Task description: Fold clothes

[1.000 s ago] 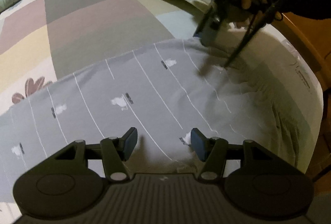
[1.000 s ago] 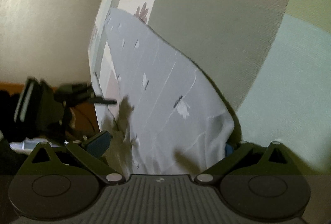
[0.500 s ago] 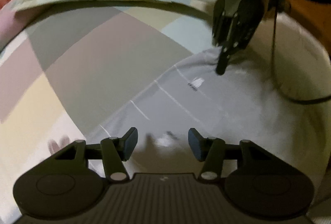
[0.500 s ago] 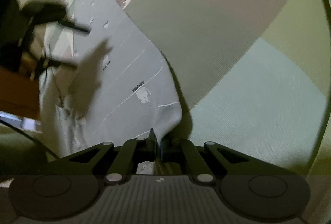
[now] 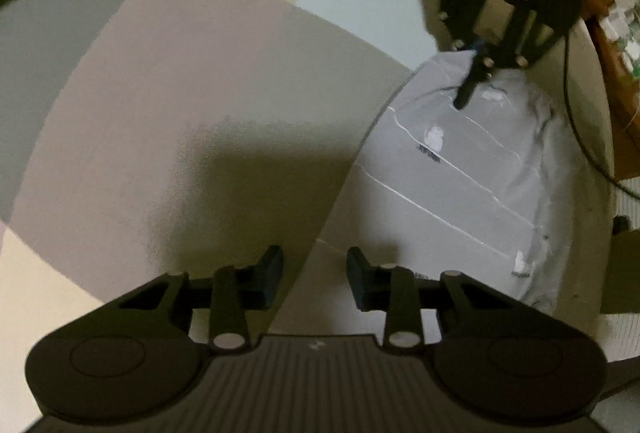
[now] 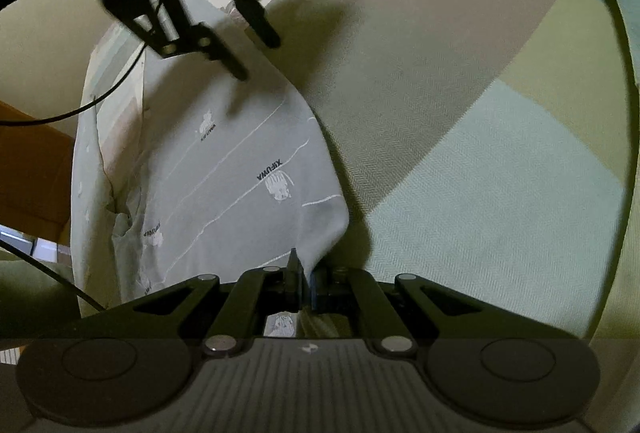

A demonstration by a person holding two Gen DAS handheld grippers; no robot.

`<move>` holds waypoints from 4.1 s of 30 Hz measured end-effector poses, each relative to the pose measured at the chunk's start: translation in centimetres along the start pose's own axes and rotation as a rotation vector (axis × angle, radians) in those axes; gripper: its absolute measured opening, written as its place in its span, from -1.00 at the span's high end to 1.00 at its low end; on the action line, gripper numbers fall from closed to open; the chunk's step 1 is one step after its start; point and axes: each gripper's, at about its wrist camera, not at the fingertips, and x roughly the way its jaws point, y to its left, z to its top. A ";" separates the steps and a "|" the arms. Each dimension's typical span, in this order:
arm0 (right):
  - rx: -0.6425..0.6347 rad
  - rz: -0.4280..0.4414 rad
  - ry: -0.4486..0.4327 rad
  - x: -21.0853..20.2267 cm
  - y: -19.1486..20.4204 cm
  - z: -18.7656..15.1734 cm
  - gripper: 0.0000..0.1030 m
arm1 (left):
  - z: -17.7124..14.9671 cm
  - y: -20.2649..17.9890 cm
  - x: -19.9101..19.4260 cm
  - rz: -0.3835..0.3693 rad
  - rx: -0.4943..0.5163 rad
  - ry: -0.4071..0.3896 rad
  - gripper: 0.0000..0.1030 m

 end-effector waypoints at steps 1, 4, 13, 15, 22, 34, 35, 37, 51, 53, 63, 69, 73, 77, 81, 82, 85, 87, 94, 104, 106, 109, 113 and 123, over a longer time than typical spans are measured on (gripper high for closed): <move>0.000 0.001 -0.005 -0.1 0.0 -0.1 0.96 | 0.4 0.3 0.2 -0.025 -0.007 0.006 0.37; 0.004 0.006 -0.016 -0.1 -0.2 -0.2 0.97 | 1.7 0.4 0.8 -0.075 0.005 0.021 0.37; -0.126 -0.088 -0.022 -0.3 2.0 -0.5 0.96 | 4.3 -2.7 2.5 -0.087 0.164 0.070 0.35; -0.191 -0.134 -0.011 -0.2 3.1 -0.6 0.96 | 4.6 -3.2 2.9 -0.111 0.187 0.092 0.35; -0.238 -0.166 -0.001 -0.1 3.7 -0.6 0.95 | 4.4 -1.3 3.9 -0.226 0.119 0.179 0.54; -0.221 -0.155 -0.072 0.1 3.7 -1.7 0.95 | -1.4 0.4 6.3 -0.238 0.033 0.435 0.78; -0.220 -0.155 -0.076 0.1 3.8 -1.8 0.95 | -1.2 -0.3 6.5 -0.228 0.069 0.446 0.79; -0.216 -0.153 -0.079 0.3 3.9 -1.8 0.95 | -0.7 -1.5 6.7 -0.210 0.133 0.463 0.81; -0.219 -0.199 -0.071 0.6 5.1 -1.8 0.92 | -4.3 -1.1 3.9 -0.153 -0.016 0.213 0.96; -0.216 -0.213 -0.065 0.7 5.5 -1.7 0.92 | -4.2 -1.3 3.0 -0.107 -0.030 0.170 0.98; -0.301 -0.285 -0.019 0.2 10.0 -2.3 0.92 | -6.3 -5.2 -1.0 0.007 -0.029 0.063 1.00; -0.408 -0.388 -0.020 -0.9 14.4 -3.5 0.92 | -8.4 -9.6 -2.6 0.006 0.005 0.059 1.00; -0.513 -0.442 -0.011 -1.1 17.9 -5.2 0.92 | -9.7 -12.7 -2.2 -0.028 0.031 0.091 1.00; -0.644 -0.510 0.025 -0.3 21.4 -7.6 0.92 | -10.4 -15.6 -2.2 -0.096 0.102 0.119 1.00; -0.796 -0.594 0.050 1.0 24.5 -10.5 0.92 | -10.7 -18.5 -1.9 -0.169 0.184 0.155 1.00; -0.827 -0.617 0.052 1.2 25.1 -11.1 0.92 | -10.7 -19.2 -1.8 -0.187 0.207 0.164 1.00; -0.898 -0.672 0.058 1.6 26.7 -12.6 0.92 | -10.5 -21.2 -1.7 -0.253 0.256 0.175 1.00; -0.922 -0.688 0.065 1.7 27.4 -13.4 0.92 | -10.3 -22.6 -1.7 -0.290 0.302 0.182 1.00; -1.009 -0.728 0.153 3.2 28.6 -17.1 0.91 | -9.5 -27.1 0.5 -0.374 0.383 0.189 1.00; -1.044 -0.705 0.187 5.0 31.2 -20.6 0.91 | -10.4 -30.1 3.5 -0.411 0.455 0.244 1.00; -1.032 -0.693 0.196 5.5 31.8 -21.0 0.91 | -10.8 -30.2 3.6 -0.407 0.455 0.252 1.00; -1.012 -0.685 0.216 6.2 32.3 -21.8 0.91 | -11.1 -30.4 3.7 -0.403 0.455 0.257 1.00; -0.995 -0.678 0.238 6.4 32.7 -22.5 0.91 | -11.1 -31.3 4.2 -0.388 0.477 0.253 1.00; -0.945 -0.688 0.319 6.6 31.5 -23.6 0.91 | -11.3 -33.1 6.3 -0.340 0.524 0.245 1.00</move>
